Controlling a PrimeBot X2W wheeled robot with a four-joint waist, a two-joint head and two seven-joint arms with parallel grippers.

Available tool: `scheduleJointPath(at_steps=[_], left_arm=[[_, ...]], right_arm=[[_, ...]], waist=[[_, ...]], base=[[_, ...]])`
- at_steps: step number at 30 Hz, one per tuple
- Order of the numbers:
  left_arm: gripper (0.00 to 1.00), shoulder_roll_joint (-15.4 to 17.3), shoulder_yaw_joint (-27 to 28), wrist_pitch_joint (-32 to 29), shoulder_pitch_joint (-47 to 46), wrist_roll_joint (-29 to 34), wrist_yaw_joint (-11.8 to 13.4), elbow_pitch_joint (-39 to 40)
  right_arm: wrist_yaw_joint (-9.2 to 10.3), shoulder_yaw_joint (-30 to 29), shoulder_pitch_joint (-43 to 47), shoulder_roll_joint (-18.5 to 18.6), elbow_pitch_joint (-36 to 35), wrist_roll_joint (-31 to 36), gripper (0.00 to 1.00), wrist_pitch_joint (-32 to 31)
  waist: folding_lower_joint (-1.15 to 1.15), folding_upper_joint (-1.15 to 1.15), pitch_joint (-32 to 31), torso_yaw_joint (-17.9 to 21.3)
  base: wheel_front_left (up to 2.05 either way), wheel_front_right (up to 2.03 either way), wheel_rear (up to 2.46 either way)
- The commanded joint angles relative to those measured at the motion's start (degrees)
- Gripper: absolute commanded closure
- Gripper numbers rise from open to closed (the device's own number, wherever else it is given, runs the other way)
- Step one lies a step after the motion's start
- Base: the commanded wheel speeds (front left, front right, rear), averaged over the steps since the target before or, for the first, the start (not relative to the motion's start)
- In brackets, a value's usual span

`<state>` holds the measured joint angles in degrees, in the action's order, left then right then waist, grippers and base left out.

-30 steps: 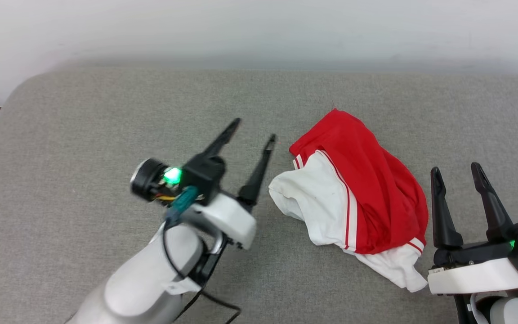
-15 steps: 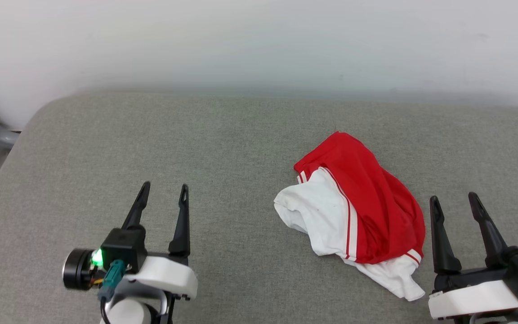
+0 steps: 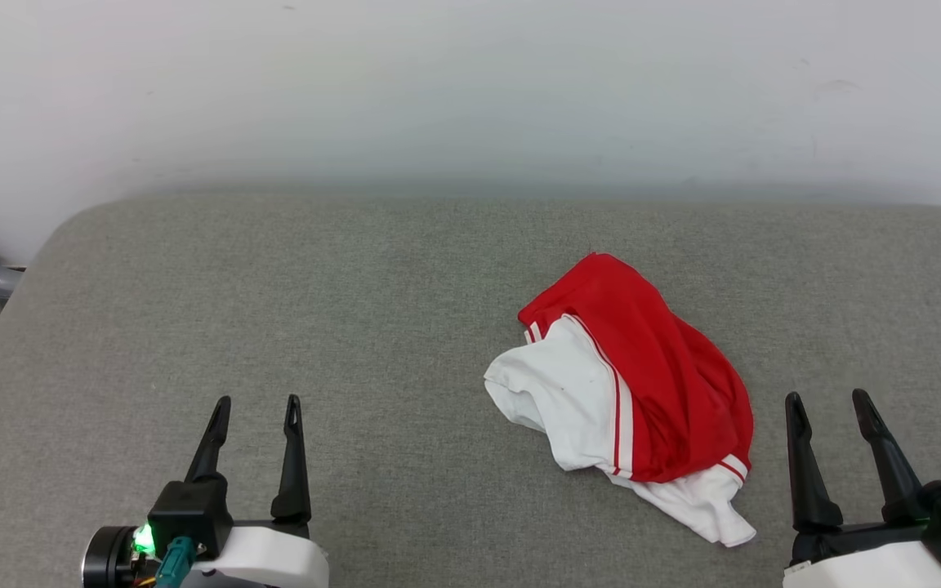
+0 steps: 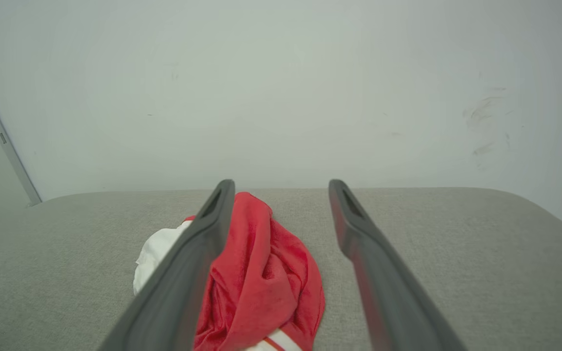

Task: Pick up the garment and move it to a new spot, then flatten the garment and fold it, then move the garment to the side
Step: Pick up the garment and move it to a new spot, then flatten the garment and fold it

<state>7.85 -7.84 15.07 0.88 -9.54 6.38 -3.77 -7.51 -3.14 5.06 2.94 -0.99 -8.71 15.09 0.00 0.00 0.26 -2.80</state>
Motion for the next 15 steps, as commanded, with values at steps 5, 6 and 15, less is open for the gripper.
scheduleJointPath(at_steps=[5,6,15], left_arm=[[0.0,-1.7,1.7,0.1,1.6,3.4,-2.3,-0.3],[0.0,-1.8,1.8,0.1,1.8,3.9,-2.7,-0.5],[0.0,-3.2,3.2,0.2,2.0,5.9,-4.6,-1.1]], right_arm=[[0.04,-0.3,1.3,-0.1,0.5,-1.1,0.0,0.1],[0.04,-0.3,1.4,-0.1,0.6,-1.0,0.0,0.1],[0.04,0.2,1.2,-0.1,1.1,-1.3,0.0,0.1]], waist=[[0.0,0.0,-0.2,-0.3],[0.0,0.0,-0.2,-0.4],[0.0,0.0,-0.4,-0.6]], base=[[0.0,0.0,0.0],[0.0,0.0,0.0],[0.0,0.0,0.0]])
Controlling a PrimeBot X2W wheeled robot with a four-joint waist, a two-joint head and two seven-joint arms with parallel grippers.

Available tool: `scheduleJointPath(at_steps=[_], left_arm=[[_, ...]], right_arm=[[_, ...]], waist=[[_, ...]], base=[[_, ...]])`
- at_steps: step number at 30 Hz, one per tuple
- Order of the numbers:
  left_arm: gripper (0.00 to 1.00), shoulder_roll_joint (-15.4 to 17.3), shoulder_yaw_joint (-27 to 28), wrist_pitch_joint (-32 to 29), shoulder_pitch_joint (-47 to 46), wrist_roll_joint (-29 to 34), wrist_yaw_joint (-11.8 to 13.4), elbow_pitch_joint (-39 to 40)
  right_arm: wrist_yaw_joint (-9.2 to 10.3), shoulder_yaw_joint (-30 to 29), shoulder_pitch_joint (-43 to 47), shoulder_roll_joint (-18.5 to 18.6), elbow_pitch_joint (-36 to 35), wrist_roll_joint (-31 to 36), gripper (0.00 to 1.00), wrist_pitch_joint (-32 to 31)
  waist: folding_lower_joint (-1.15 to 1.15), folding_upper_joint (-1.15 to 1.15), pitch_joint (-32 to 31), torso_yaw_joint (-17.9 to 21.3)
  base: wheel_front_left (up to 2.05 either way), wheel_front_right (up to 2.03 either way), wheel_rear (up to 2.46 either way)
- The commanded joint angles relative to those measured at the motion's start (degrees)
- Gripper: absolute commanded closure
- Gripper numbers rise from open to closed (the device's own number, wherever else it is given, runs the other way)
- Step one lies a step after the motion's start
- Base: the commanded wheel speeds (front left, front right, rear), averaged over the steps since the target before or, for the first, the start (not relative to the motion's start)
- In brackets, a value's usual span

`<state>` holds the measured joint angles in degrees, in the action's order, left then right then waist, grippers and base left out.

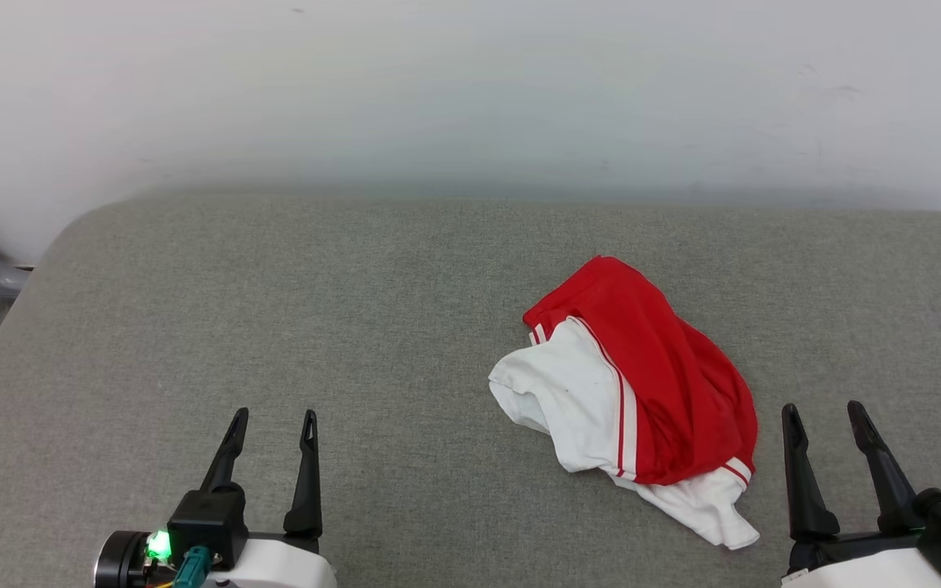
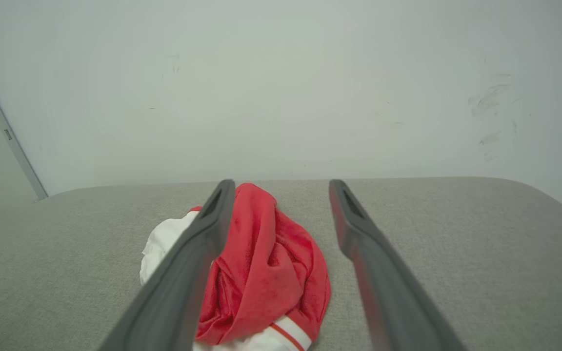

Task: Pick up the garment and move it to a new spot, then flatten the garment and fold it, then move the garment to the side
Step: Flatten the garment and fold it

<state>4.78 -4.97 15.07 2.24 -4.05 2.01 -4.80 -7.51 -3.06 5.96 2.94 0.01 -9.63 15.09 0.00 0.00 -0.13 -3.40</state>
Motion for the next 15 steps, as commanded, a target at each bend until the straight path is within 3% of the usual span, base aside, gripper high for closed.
scheduleJointPath(at_steps=[1,8,15], left_arm=[[0.0,-0.2,0.5,0.2,0.6,0.5,-0.4,-0.1],[0.0,-0.6,1.1,0.2,-0.8,1.5,-1.7,-0.1],[0.0,0.7,-0.6,0.2,-8.4,2.5,-5.6,0.3]], right_arm=[[0.04,0.2,0.3,-0.1,0.2,-0.3,0.0,0.1],[0.04,0.4,-0.2,-0.1,0.3,0.0,0.0,0.1],[0.04,0.6,-1.1,-0.1,-0.2,0.6,0.0,0.1]], waist=[[0.0,0.0,0.0,0.0],[0.0,0.0,0.2,0.3],[0.0,0.0,1.0,0.0]], base=[[0.0,0.0,0.0],[0.0,0.0,0.0],[0.0,0.0,0.0]])
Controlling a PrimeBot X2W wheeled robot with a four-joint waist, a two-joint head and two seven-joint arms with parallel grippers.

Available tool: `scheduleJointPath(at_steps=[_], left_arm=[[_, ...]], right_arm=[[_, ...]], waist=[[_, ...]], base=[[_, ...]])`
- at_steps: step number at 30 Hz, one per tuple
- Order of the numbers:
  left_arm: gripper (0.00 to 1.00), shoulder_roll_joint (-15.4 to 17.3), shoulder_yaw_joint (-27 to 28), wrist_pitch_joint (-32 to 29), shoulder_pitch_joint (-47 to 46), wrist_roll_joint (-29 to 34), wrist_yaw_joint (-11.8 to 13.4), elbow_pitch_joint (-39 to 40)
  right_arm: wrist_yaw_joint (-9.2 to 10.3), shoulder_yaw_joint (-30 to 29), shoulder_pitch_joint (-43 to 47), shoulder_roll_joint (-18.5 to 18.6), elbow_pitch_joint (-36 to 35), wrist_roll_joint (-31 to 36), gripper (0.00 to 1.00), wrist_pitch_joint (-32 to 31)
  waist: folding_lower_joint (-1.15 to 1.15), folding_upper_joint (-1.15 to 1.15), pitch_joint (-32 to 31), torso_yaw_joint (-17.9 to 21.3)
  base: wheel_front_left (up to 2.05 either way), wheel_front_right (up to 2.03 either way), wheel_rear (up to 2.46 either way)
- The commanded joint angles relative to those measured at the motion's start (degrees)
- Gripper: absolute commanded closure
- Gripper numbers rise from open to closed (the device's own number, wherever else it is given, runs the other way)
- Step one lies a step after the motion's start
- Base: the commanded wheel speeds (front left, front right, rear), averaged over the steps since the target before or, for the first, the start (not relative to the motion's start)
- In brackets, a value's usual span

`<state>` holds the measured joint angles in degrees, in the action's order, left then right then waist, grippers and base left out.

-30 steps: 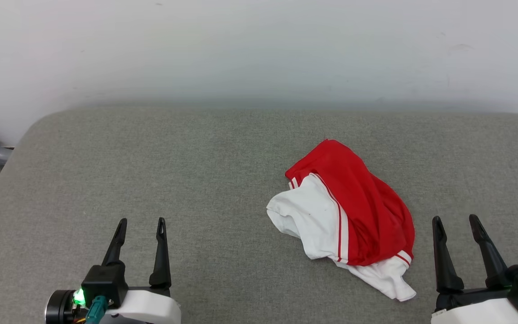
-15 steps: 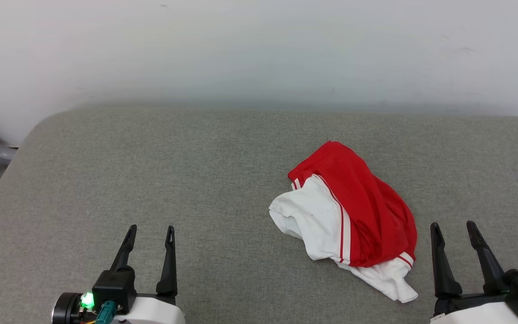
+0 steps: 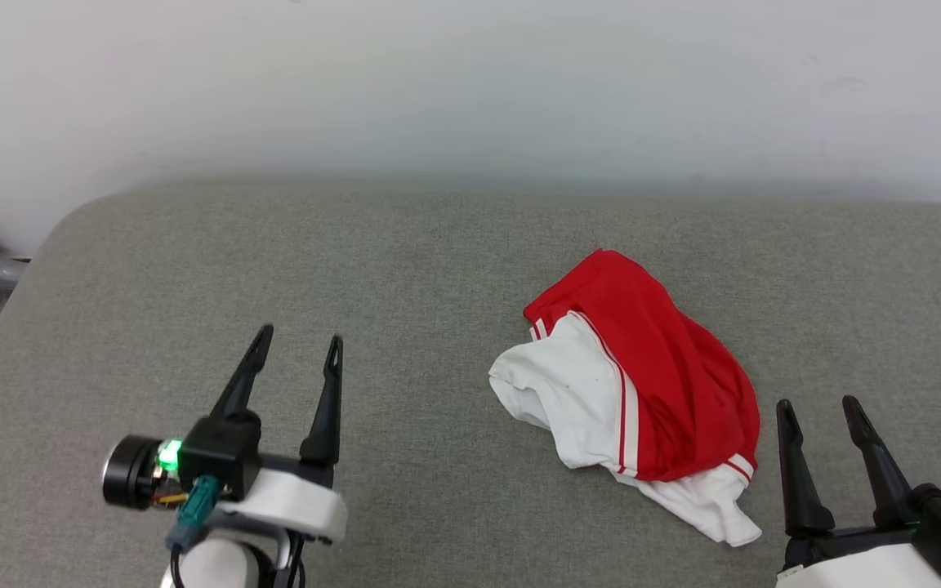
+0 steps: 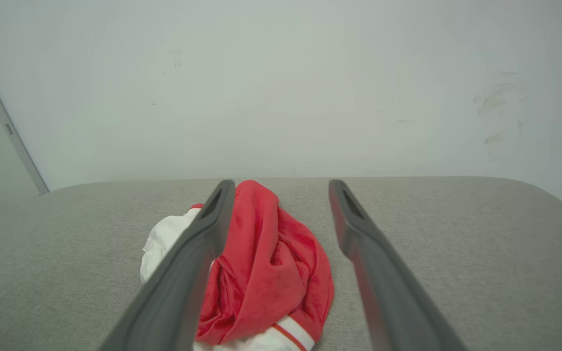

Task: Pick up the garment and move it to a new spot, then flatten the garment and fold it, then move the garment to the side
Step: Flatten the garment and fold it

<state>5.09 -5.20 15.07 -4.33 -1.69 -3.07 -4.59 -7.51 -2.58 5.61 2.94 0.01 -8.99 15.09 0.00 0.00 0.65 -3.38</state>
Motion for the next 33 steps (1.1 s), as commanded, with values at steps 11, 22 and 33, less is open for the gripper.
scheduleJointPath(at_steps=[11,22,33], left_arm=[[0.0,4.6,-8.7,0.1,-19.5,-3.1,-4.3,-7.0],[0.0,13.1,-36.9,-13.9,-38.9,-22.5,-4.3,-16.3],[0.0,18.7,-59.0,-39.8,-52.3,-44.5,-4.3,-15.5]], right_arm=[[0.04,1.3,-3.6,-0.1,-1.1,0.6,0.0,0.1],[0.04,1.5,-6.2,-0.1,-1.2,1.0,0.0,0.1],[0.04,1.9,-9.0,-0.1,-1.8,0.4,0.0,0.1]], waist=[[0.0,0.0,4.1,2.1],[0.0,0.0,7.8,4.7],[0.0,0.0,12.4,7.3]], base=[[0.0,0.0,0.0],[0.0,0.0,0.0],[0.0,0.0,0.0]])
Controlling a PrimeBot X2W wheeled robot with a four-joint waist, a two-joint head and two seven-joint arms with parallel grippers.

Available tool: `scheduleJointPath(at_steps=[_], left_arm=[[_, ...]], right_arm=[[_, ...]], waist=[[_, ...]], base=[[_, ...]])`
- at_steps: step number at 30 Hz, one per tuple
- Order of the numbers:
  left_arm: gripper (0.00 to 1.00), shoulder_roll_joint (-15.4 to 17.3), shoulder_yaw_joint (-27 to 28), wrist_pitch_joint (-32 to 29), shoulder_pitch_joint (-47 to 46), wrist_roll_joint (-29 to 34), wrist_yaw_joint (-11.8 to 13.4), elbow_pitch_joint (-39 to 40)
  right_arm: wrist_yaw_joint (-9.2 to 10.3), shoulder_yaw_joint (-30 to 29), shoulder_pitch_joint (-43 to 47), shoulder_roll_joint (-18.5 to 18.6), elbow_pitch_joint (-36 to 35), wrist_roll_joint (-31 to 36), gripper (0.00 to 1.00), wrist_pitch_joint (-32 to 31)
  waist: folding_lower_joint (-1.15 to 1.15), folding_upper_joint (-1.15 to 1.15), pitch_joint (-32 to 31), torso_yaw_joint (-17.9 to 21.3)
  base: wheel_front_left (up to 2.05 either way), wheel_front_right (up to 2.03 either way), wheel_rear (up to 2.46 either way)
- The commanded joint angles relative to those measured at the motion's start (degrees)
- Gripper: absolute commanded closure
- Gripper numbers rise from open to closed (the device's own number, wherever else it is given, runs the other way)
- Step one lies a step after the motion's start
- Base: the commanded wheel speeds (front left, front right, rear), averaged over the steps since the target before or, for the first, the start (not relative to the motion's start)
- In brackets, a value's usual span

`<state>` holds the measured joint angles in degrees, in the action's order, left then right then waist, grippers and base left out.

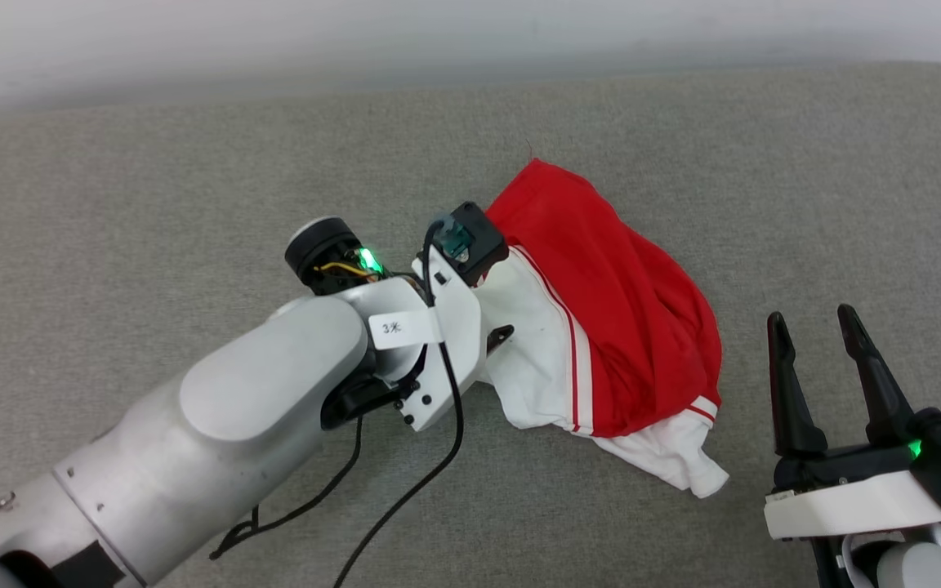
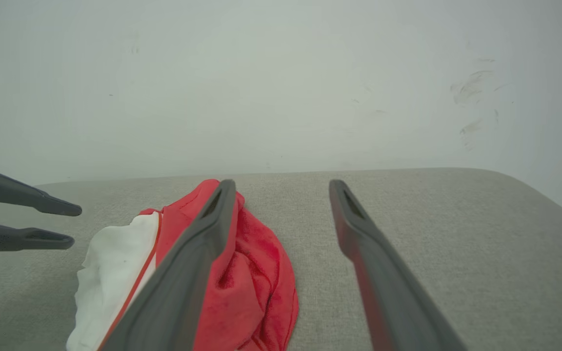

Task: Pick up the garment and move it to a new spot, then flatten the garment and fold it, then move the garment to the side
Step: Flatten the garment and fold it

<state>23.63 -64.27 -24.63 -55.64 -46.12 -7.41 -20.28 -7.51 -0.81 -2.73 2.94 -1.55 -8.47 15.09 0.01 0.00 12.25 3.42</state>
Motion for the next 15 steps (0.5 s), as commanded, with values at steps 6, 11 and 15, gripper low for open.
scheduleJointPath(at_steps=[6,11,15], left_arm=[[0.0,1.4,-7.0,-6.4,-6.0,-4.3,0.0,-0.6],[0.0,1.0,-8.9,-10.4,-7.1,-4.3,0.0,-1.1],[0.0,1.0,-9.2,-18.0,-4.5,-3.1,0.0,0.1]], right_arm=[[0.04,0.8,-2.8,-0.1,-0.3,-0.8,0.0,0.1],[0.04,1.2,-4.4,-0.1,-0.5,-1.3,0.0,0.1],[0.04,1.5,-5.6,-0.1,-0.5,-1.7,0.0,0.1]], waist=[[-0.01,0.0,3.8,2.2],[-0.01,0.0,6.5,3.5],[-0.01,0.0,8.5,4.4]], base=[[0.0,0.0,0.0],[0.0,0.0,0.0],[0.0,0.0,0.0]])
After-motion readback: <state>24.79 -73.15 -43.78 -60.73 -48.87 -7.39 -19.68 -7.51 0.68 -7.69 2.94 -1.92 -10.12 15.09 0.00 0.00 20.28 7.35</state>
